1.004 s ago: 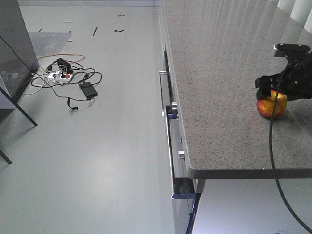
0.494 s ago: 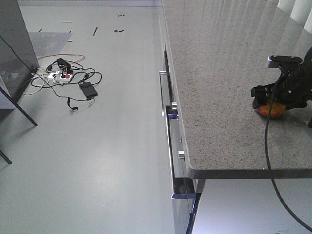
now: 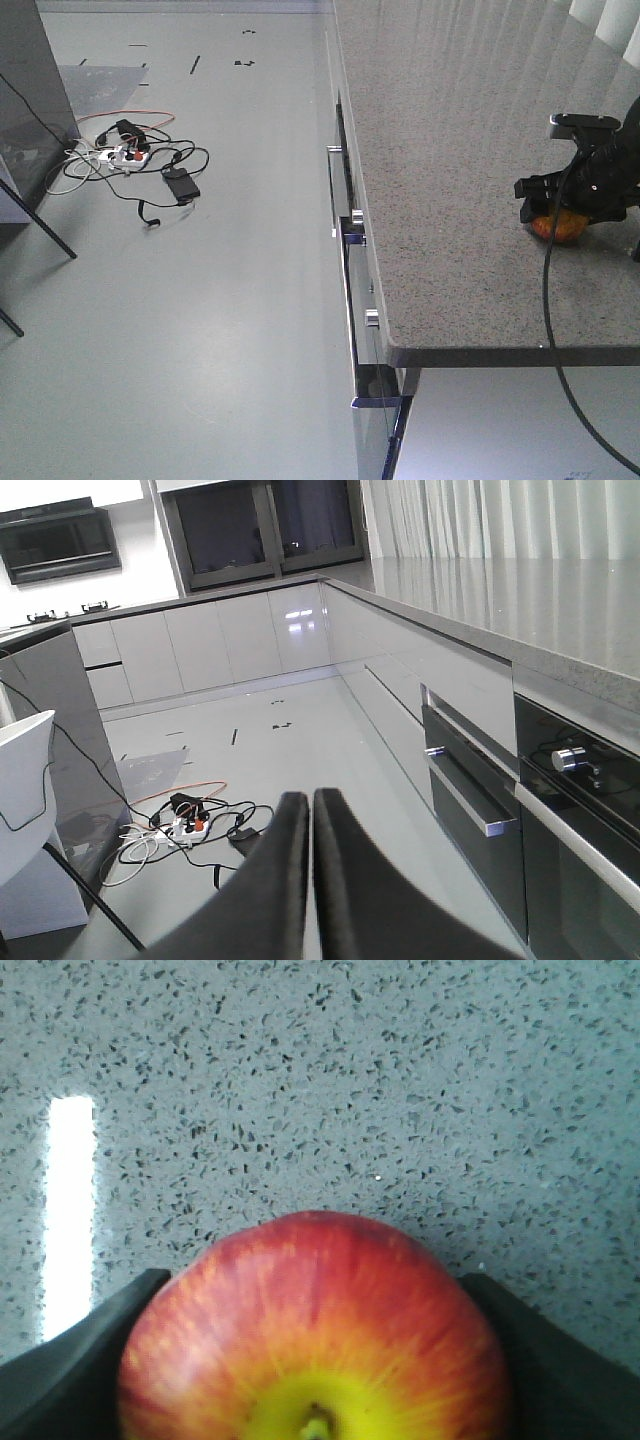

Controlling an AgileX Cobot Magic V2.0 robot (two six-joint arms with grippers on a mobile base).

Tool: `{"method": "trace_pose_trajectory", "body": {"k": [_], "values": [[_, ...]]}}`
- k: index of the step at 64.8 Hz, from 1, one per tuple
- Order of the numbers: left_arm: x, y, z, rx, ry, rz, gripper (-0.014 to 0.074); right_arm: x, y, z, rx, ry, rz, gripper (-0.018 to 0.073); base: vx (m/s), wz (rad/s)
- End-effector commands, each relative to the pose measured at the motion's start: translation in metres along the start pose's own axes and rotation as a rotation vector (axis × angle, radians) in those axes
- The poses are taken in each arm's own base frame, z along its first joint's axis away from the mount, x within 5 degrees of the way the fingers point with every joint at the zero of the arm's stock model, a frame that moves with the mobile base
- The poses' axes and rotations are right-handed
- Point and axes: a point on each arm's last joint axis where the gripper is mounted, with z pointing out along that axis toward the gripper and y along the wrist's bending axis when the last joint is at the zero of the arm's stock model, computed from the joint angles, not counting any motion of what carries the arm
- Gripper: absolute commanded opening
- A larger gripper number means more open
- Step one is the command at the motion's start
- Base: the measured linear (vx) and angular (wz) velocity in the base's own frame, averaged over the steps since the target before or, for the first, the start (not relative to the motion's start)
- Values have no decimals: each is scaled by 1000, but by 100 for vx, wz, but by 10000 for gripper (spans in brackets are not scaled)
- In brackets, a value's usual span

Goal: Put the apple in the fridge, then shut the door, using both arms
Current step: 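Close the right gripper on the apple, then lift the apple off the counter with the right gripper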

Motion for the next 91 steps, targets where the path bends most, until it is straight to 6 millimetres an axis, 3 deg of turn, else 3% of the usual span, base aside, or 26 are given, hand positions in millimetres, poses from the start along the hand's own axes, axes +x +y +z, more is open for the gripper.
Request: {"method": "trace_pose_trajectory", "body": {"k": [1, 12, 24, 46, 64, 80, 91], "values": [[-14, 0, -2, 11, -105, -14, -6, -17, 5, -40, -24, -121, 2, 192, 0, 0], [-14, 0, -2, 11, -105, -14, -6, -23, 14, -64, -94, -199, -60, 85, 0, 0], [-14, 0, -2, 11, -105, -14, -6, -30, 28, -113, -178, -341, -106, 55, 0, 0], [-14, 0, -2, 11, -105, -14, -6, -14, 61, -258, -335, -684, -263, 60, 0, 0], [-14, 0, -2, 11, -105, -14, -6, 25, 75, -339, -341, -791, -377, 60, 0, 0], [-14, 0, -2, 11, -105, -14, -6, 63, 85, -388, -373, -848, -435, 60, 0, 0], [-14, 0, -2, 11, -105, -14, -6, 93, 87, -389, -373, -877, -445, 60, 0, 0]]}}
